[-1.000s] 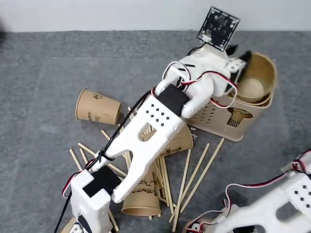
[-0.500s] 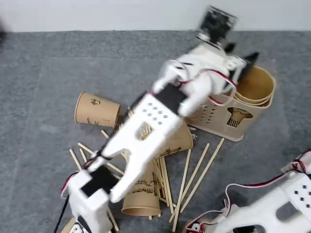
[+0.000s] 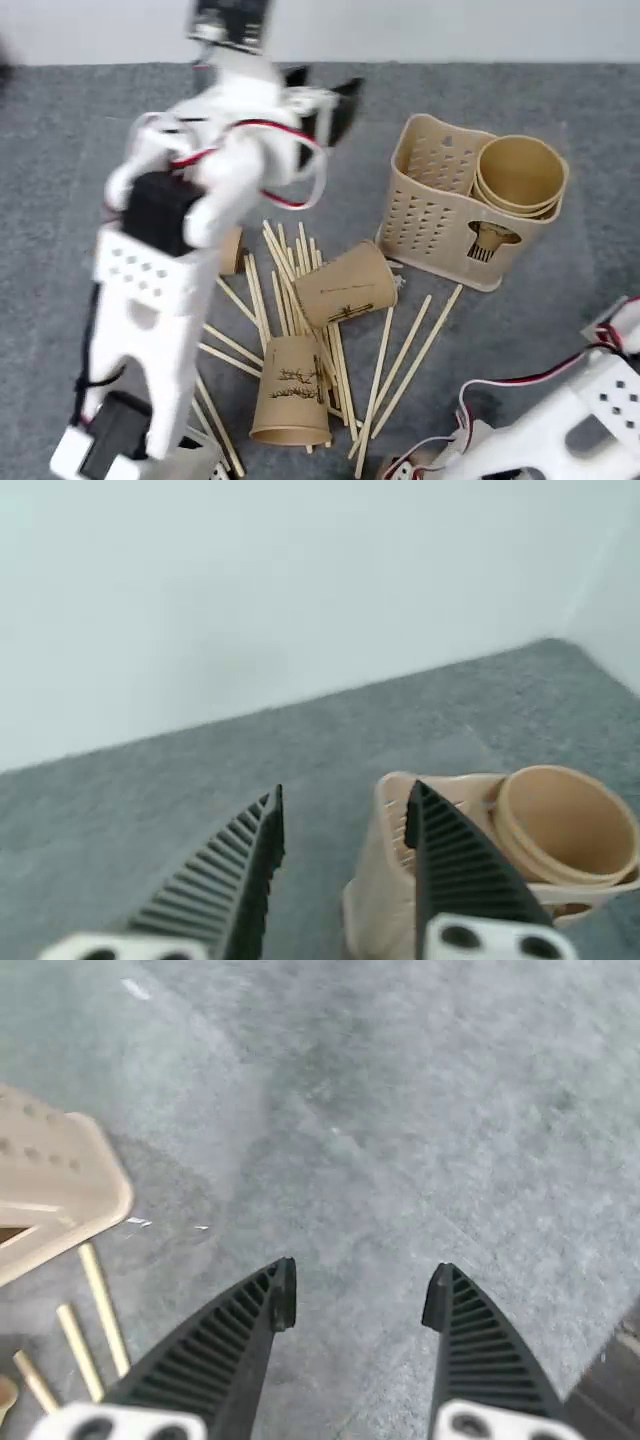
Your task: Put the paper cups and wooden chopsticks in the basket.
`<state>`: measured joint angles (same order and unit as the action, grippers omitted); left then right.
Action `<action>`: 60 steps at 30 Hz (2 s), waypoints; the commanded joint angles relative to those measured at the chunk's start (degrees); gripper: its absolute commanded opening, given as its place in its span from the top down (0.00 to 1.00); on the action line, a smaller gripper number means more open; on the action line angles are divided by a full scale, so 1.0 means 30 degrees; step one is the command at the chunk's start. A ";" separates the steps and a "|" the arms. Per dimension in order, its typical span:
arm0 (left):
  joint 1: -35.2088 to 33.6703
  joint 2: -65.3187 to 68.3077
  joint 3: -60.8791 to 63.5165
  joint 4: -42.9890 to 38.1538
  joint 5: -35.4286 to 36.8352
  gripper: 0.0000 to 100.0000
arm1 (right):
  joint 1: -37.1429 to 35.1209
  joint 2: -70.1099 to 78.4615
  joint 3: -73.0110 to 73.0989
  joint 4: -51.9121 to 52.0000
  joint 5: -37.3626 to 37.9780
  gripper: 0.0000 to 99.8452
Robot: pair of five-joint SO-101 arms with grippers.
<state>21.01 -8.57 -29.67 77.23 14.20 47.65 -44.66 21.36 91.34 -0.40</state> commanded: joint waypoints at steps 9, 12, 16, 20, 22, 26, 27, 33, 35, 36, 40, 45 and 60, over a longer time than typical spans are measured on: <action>-0.7853 -0.2403 -0.0835 0.6828 -0.3429 0.80 | -0.7839 -0.0337 -0.1026 0.0689 -0.0117 0.78; -0.9993 -0.2403 -0.0806 0.7736 -0.4073 0.80 | -1.0535 -0.0220 -0.0938 0.0923 -0.0117 0.78; -1.2601 -0.2520 0.0513 0.7707 -0.4103 0.80 | -1.4168 -0.0132 -0.0791 0.1304 -0.0029 0.78; -1.3685 -0.2491 0.2857 0.7707 -0.4806 0.80 | -1.7890 -0.0103 0.0469 0.0806 0.0000 0.78; -1.3890 -0.2579 0.4000 0.7619 -0.5861 0.80 | -1.9619 -0.0103 0.1172 0.0601 0.0000 0.78; -1.4711 -0.2579 0.5758 0.7004 -0.6623 0.80 | -2.2813 -0.0249 0.1641 0.1040 0.0000 0.78; -1.5033 -0.2579 0.6139 0.6711 -0.6623 0.80 | -2.3634 -0.0308 0.1553 0.1538 0.0029 0.78; -1.6381 -0.2549 0.8513 0.4689 -0.6623 0.80 | -2.9231 -0.0308 0.1524 0.3560 0.2696 0.78; -1.6440 -0.2549 0.9363 0.4132 -0.6623 0.80 | -3.0579 -0.0308 0.1524 0.3590 0.3136 0.78; -1.6469 -0.2549 0.9744 0.3868 -0.6623 0.80 | -3.1165 -0.0308 0.1524 0.3590 0.3223 0.78; -1.6498 -0.2462 1.0945 0.2667 -0.6652 0.80 | -3.3656 -0.0308 0.1524 0.3619 0.3165 0.78; -1.7084 -0.2432 1.1795 0.1377 -0.6652 0.80 | -3.6879 -0.0308 0.1524 0.3766 0.3077 0.78; -2.0161 -0.2403 1.4989 -0.2667 -0.6652 0.80 | -4.4557 -0.0103 0.2667 0.3619 -0.0557 0.78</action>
<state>-39.21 -13.58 15.25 70.99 -5.14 -84.92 -44.66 28.22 100.40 -1.45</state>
